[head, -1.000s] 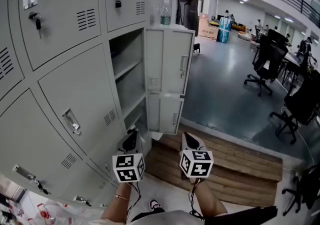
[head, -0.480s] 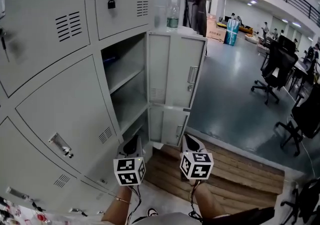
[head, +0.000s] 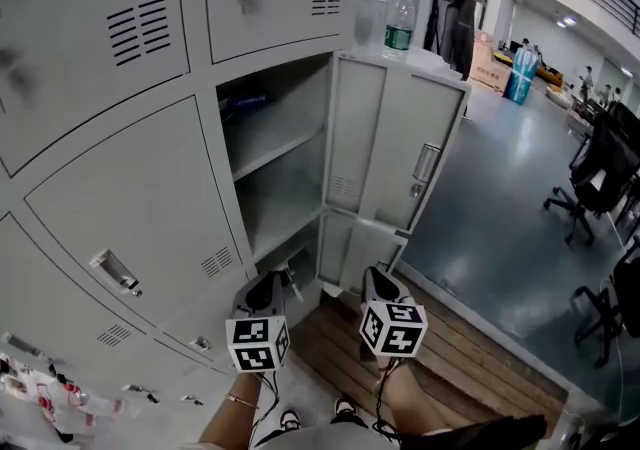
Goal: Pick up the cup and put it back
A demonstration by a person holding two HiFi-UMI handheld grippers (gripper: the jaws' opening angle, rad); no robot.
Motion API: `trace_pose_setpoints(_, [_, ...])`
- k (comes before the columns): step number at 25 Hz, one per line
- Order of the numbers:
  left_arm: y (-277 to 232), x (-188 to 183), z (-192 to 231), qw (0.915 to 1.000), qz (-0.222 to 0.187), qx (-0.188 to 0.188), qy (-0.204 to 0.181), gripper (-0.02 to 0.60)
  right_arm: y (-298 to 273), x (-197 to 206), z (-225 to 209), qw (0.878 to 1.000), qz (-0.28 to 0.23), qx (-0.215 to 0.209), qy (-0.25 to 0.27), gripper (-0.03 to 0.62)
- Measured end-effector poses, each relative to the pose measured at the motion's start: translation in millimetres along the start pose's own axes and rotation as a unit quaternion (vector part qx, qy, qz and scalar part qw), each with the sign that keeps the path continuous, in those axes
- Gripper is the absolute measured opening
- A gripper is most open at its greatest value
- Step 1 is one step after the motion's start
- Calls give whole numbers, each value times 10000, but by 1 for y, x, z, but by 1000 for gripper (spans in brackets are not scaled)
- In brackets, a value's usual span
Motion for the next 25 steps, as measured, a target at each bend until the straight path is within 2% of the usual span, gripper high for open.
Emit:
trace_pose_setpoints(5, [-2,-7,-10,9983,-232,-537,-7,9,-26,-19,-17,9984,-172,-517,126,-9])
trace_pose_setpoints(9, [2,-4,-14,9952,-359,-897,127,9,-40,-19,-19,9955,-50,-897,283,-8])
trace_pose_setpoints(20, [9,20,8,9900,-253,-1370,227,9,-65,-3,1,9899,96,-1301,560,-9])
trace_pose_setpoints(25, [5,25,11,9894,-231,-1409,260,9,-70,1,6,9877,146,-1414,652,-8])
Point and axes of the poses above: the fingertips, and each gripper's own axes: y backward along the fingers, z to its left, x out of its underside, the point moved 10 cm from there along y, backward along the fingers, and after that the axes turned 14 degrees about y, right-handed, at the moved point
